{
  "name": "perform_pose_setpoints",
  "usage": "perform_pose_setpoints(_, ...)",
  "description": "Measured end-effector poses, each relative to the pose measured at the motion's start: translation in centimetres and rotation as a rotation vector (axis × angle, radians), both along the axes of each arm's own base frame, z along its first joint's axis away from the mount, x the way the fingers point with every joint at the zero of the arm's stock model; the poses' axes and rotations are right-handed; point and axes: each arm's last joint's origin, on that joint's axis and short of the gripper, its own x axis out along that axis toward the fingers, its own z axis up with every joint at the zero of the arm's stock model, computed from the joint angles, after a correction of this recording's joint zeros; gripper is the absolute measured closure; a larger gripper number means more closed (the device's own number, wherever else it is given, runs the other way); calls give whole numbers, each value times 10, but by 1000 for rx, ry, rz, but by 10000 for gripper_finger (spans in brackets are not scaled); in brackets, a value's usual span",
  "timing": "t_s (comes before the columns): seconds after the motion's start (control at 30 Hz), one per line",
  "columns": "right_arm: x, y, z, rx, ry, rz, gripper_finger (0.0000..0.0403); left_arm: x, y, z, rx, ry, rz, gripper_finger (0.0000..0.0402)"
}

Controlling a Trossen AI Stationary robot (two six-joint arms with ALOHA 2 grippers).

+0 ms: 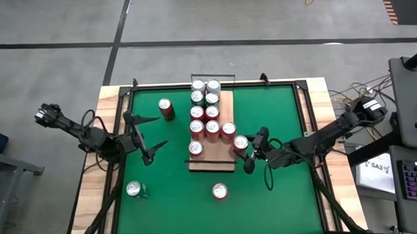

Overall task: Place canned beverage on shelf
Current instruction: Put the orange soda can on the shelf and aligned with the other orange soda can

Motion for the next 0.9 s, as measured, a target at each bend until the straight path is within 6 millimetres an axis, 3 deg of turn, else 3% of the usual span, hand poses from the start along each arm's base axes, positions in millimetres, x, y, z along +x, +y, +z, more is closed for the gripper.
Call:
perform_pose_setpoints(0.5,21,0,-26,-22,10,-5,103,2,0,-1,7,7,7,31)
perform_pose_setpoints(0.9,23,1,-29,-30,9,-1,100,2,0,-1,13,9,8,31)
